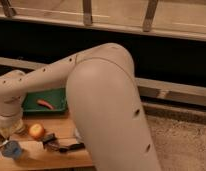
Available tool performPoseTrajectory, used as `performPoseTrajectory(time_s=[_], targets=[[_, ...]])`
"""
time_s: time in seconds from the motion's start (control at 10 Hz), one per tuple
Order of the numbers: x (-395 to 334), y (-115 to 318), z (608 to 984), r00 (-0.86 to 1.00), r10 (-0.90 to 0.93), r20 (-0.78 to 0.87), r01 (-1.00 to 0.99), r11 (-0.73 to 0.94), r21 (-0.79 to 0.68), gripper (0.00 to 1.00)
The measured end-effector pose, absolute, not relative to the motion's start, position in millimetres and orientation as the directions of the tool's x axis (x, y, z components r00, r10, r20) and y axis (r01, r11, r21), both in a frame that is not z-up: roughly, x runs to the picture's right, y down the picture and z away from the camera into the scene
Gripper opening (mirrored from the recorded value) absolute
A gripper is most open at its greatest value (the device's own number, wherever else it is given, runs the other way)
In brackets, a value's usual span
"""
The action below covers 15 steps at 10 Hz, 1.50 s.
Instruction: Stack cups on top of each other
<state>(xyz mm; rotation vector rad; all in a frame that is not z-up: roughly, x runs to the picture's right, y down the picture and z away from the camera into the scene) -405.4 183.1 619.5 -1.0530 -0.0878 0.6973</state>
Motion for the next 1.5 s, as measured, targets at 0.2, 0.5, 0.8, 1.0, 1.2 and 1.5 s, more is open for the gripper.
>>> performPoseTrajectory(time_s=[0.2,0.5,0.8,1.0,1.2,1.5], targets=[[-417.5,192.4,618.8,0.801,0.545,-0.248,-0.462,0.300,-0.834,0.00],[-417.0,192.1,619.7,0.801,0.544,-0.250,-0.464,0.300,-0.833,0.00],[-419.0,201.5,633.0,0.800,0.535,-0.273,-0.472,0.279,-0.836,0.00],[-418.3,213.5,647.0,0.795,0.526,-0.303,-0.486,0.254,-0.836,0.00],[-416.7,223.6,659.1,0.789,0.515,-0.335,-0.506,0.234,-0.830,0.00],[-404.0,221.5,665.5,0.768,0.519,-0.376,-0.546,0.222,-0.808,0.00]])
